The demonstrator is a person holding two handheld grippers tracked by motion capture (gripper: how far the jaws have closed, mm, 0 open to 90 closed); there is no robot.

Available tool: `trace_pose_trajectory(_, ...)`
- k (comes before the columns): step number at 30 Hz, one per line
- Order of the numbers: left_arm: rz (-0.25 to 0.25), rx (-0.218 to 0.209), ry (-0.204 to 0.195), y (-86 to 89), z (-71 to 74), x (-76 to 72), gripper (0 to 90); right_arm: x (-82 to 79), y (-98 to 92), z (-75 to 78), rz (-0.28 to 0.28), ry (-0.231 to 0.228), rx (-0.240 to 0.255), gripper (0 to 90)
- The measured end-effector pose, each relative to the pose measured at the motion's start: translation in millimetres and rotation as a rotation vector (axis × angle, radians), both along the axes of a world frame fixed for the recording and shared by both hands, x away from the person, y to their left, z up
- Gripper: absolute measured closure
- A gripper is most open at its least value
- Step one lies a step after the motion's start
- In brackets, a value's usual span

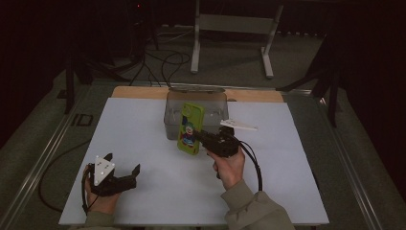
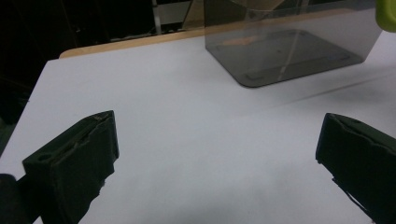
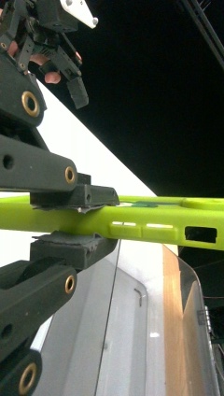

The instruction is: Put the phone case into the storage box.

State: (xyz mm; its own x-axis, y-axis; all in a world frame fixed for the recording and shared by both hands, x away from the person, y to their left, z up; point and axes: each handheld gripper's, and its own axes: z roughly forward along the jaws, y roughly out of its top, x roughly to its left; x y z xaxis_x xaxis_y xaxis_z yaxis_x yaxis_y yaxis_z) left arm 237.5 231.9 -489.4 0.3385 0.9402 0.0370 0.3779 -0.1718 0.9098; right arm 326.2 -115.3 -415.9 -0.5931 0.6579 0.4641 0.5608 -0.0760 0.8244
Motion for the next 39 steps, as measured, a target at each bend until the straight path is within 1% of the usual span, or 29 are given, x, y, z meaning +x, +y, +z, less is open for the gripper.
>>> trace_pose_trajectory(3, 0.001, 0.001, -0.004, -0.7, -0.2, -0.3, 0.3, 1.1, -1.3, 0.3, 0.001, 0.011, -0.01, 78.3)
trace_pose_trajectory(6, 0.001, 0.011, -0.003, -1.9, -0.6, -0.3, 0.3, 2.2, -2.4, 0.4, 0.0, 0.019, -0.025, 78.3)
trace_pose_trajectory(11, -0.002, 0.02, -0.004, -3.0, -0.6, -0.9, 0.3, 3.6, -4.9, 1.1, -0.002, 0.04, -0.036, 78.3)
trace_pose_trajectory(16, 0.002, 0.016, -0.007, -2.4, -0.3, -1.3, 0.3, 5.2, -7.1, 1.9, -0.012, 0.055, -0.053, 78.2)
trace_pose_trajectory(21, 0.002, 0.016, -0.006, -2.6, -0.4, -1.5, 0.3, 6.5, -7.3, 6.2, -0.011, 0.063, -0.085, 78.2)
trace_pose_trajectory(23, 0.003, 0.018, -0.005, -2.6, -0.5, -1.5, 0.3, 7.0, -6.9, 7.3, -0.011, 0.064, -0.09, 78.2)
trace_pose_trajectory(24, 0.003, 0.017, -0.004, -2.6, -0.5, -1.5, 0.3, 8.2, -6.3, 9.9, -0.009, 0.072, -0.106, 78.3)
trace_pose_trajectory(31, 0.001, 0.019, -0.005, -3.5, -1.2, -1.7, 0.3, 14.3, -6.8, 14.4, -0.004, 0.103, -0.147, 78.2)
trace_pose_trajectory(39, -0.002, 0.022, -0.005, -4.7, -1.4, -2.0, 0.3, 18.2, -7.8, 21.1, 0.003, 0.112, -0.19, 78.2)
